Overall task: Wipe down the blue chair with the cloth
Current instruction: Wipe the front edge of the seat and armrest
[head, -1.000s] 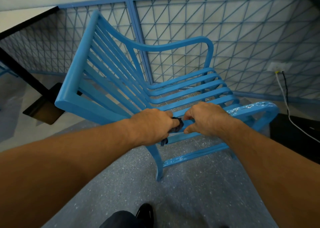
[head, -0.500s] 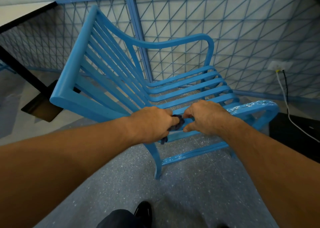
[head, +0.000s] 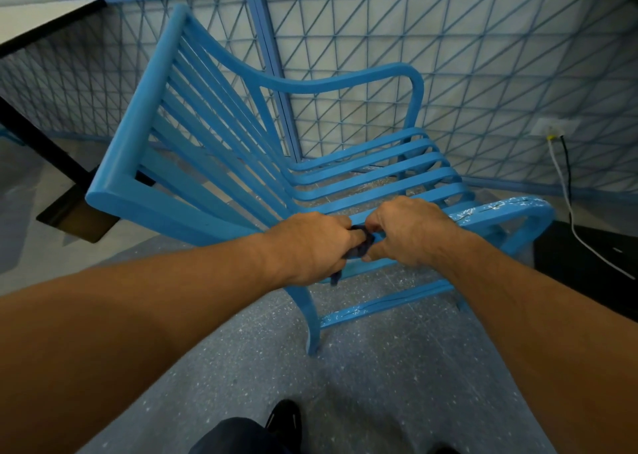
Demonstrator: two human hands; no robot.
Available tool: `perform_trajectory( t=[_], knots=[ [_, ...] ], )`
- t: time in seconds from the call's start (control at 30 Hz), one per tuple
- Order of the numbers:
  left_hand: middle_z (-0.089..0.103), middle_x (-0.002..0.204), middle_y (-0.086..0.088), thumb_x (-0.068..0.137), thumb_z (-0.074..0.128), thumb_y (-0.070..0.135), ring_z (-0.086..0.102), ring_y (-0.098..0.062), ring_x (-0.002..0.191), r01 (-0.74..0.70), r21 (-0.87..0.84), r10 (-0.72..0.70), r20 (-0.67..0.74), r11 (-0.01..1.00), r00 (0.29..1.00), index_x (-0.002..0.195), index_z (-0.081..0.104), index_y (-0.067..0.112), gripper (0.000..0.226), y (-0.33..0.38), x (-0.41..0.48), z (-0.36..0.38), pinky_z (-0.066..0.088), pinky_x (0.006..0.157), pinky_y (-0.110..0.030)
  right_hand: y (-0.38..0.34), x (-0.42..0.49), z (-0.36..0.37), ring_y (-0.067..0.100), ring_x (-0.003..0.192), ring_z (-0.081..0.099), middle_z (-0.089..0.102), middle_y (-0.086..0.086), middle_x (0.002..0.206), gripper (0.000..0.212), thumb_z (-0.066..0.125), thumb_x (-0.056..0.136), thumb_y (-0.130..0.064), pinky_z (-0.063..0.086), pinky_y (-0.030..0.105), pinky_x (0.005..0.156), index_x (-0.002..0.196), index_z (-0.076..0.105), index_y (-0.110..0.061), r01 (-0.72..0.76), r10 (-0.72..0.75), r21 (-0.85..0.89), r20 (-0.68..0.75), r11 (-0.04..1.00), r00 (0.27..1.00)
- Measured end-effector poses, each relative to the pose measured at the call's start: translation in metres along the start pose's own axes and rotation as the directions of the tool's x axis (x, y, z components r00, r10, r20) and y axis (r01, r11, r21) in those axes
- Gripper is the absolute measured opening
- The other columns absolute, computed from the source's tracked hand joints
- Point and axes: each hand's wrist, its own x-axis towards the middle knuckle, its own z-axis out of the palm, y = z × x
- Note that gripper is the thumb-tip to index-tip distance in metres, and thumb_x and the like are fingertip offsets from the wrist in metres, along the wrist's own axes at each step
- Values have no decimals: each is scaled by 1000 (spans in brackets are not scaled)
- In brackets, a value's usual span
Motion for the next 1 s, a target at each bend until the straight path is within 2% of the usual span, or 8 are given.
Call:
perform_trajectory(
  t=[0.1, 0.27, 0.37, 0.53, 0.7, 0.8, 0.9, 1.0],
  knots=[
    [52, 112, 1, 99, 45, 35, 57, -22, 94, -12, -19, 12, 3, 1000, 1000, 140, 41, 28, 42, -1, 1, 0, 51, 74, -36, 0, 0, 0, 17, 94, 57, 63, -5, 103, 47, 72, 77, -53, 48, 32, 79, 117, 63, -31, -4, 4, 16, 1, 1000, 1000],
    [50, 123, 3, 100, 43, 41, 57, -23, 105, 7, 106, -18, 103, 994, 995, 141, 37, 29, 44, -19, -29, -10, 52, 84, -39, 0, -2, 0, 17, 96, 54, 63, -5, 105, 50, 70, 77, -55, 49, 37, 88, 120, 63, -30, 10, -10, 0, 0, 1000, 1000],
    [51, 121, 2, 100, 43, 40, 58, -23, 102, 19, 95, -24, 57, 995, 998, 140, 39, 28, 42, -14, -21, -6, 52, 81, -38, 0, -2, 2, 18, 99, 55, 63, -4, 108, 50, 70, 78, -54, 48, 38, 90, 120, 61, -30, 7, -7, -3, -20, 1000, 1000],
    [53, 110, 0, 99, 45, 35, 58, -22, 91, 3, -16, -3, -2, 1000, 1000, 138, 43, 25, 40, 2, 6, 2, 52, 73, -38, 1, -1, 2, 16, 91, 57, 63, -6, 97, 41, 71, 78, -52, 46, 30, 76, 113, 65, -31, 19, -18, 14, -32, 1000, 999],
    [50, 119, 2, 99, 44, 40, 57, -23, 102, 2, 46, -5, 66, 999, 998, 141, 39, 29, 44, -13, -18, -4, 53, 83, -40, 1, -2, 4, 18, 101, 55, 62, -5, 106, 51, 70, 78, -55, 49, 38, 91, 121, 61, -30, 24, -24, -2, -40, 1000, 999],
    [50, 121, 3, 99, 44, 39, 57, -23, 103, 19, 76, -23, 57, 997, 998, 142, 37, 29, 44, -14, -20, -3, 52, 83, -39, 1, -3, 3, 19, 103, 54, 61, -4, 109, 50, 68, 79, -55, 47, 38, 91, 122, 61, -30, 24, -25, -20, -37, 1000, 999],
    [52, 114, 1, 98, 45, 36, 58, -22, 97, 4, 12, -3, -19, 1000, 1000, 140, 39, 26, 43, -5, -2, 2, 49, 74, -34, 2, -2, 4, 18, 98, 56, 63, -4, 105, 44, 69, 80, -53, 48, 34, 82, 118, 62, -31, 38, -39, -25, -42, 999, 998],
    [53, 113, 0, 98, 45, 35, 60, -24, 96, -16, 10, 16, -25, 1000, 1000, 140, 38, 25, 43, 1, 5, 7, 52, 76, -38, 4, -1, 5, 17, 90, 57, 65, -4, 98, 39, 68, 81, -54, 45, 31, 74, 112, 66, -31, 47, -48, -12, -58, 999, 997]
  ],
)
